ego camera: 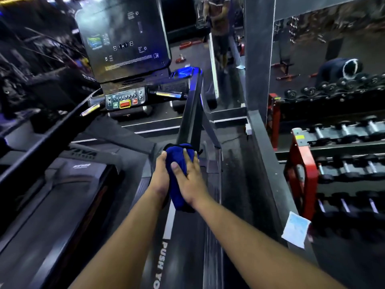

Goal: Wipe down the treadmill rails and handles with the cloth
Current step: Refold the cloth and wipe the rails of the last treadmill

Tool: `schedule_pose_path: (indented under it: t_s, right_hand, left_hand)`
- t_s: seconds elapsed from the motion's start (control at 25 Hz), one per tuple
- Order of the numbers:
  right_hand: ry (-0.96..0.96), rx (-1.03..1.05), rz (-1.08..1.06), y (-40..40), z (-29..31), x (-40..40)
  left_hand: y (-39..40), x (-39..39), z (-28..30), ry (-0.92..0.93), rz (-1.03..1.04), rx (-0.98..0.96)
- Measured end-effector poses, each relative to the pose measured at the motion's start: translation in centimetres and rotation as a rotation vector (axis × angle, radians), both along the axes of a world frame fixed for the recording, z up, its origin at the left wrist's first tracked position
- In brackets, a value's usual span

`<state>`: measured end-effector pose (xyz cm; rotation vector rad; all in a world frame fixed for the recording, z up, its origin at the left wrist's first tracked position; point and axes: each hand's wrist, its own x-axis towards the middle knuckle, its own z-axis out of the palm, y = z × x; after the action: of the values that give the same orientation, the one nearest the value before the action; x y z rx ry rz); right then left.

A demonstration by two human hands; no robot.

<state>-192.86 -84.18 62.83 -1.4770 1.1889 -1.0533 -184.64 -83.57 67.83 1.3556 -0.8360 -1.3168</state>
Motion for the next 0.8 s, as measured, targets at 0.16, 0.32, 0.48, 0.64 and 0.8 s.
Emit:
schedule_pose_path:
  t_s: [0.16,0.32,0.48,0.64,0.8]
  right_hand:
    - [-0.071,-0.025,-0.024,-0.6,-0.4,0.5]
    - [-0.166,-0.101,-0.048,-0.7,-2.8,-0.5]
    - [-0.043,0.106,-0.08,-4.8,-2.2,-1.0]
    - [-0.3,0.069,-0.025,-2.1,-2.5,0.5]
    - [-0.19,0.132,-0.056,-11.1,-0.6,0.1]
  left_hand:
    - [-0.3,-0.2,-0.3,-0.103,-0.052,-0.013]
    - [-1.7,0.1,-1.0,-0.296,-0.03,0.01]
    - [-3.1,0.3,-1.0,-0.981,-0.178,-0.087]
    - [-2.8,0.9,-2.1,-0.912,-0.173,-0.24]
    - [-3.8,0.8,-2.2,-1.015,-0.195,-0.17]
